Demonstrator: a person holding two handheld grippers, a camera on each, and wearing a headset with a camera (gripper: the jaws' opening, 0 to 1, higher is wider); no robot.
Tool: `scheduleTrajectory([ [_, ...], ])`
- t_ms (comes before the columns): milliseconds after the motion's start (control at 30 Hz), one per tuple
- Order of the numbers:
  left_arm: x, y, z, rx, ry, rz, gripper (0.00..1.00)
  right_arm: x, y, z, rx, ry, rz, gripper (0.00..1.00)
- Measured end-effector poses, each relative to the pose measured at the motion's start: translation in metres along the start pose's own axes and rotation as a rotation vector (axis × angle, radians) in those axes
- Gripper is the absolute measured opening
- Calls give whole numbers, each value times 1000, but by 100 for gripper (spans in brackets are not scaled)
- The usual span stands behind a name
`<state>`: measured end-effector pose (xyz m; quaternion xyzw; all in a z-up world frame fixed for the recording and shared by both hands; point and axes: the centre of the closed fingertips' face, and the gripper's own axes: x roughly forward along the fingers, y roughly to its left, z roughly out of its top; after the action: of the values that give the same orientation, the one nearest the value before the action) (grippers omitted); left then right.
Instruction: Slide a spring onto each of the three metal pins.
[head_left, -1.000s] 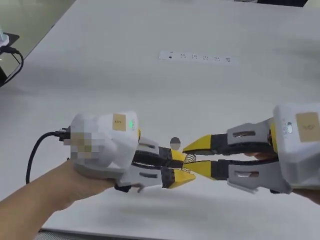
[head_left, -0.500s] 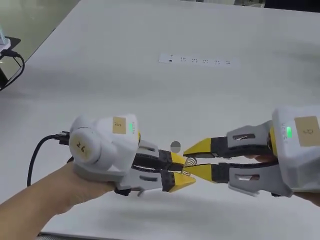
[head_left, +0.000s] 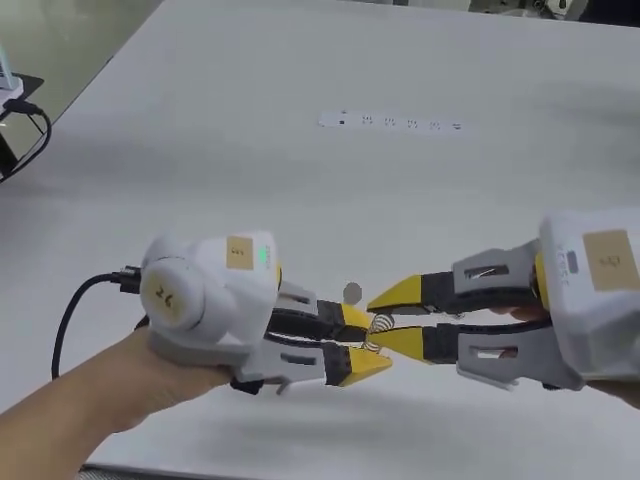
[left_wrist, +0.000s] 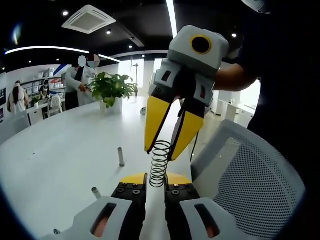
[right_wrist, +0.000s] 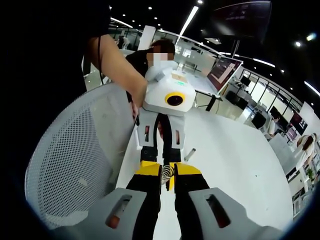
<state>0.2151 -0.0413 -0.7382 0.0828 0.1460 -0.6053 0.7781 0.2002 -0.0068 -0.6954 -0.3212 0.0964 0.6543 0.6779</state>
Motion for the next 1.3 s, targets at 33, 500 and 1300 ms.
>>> scheduleTrajectory([
  [33, 0, 0, 0, 0, 0, -2, 5, 0, 0, 0, 0, 1, 0, 6],
  [500, -12, 9, -9, -18, 20, 48, 21, -1, -6, 0, 2, 0, -17, 6],
  [1300, -69, 44, -31, -73, 40, 262, 45, -3, -11, -7, -1, 17, -27, 6],
])
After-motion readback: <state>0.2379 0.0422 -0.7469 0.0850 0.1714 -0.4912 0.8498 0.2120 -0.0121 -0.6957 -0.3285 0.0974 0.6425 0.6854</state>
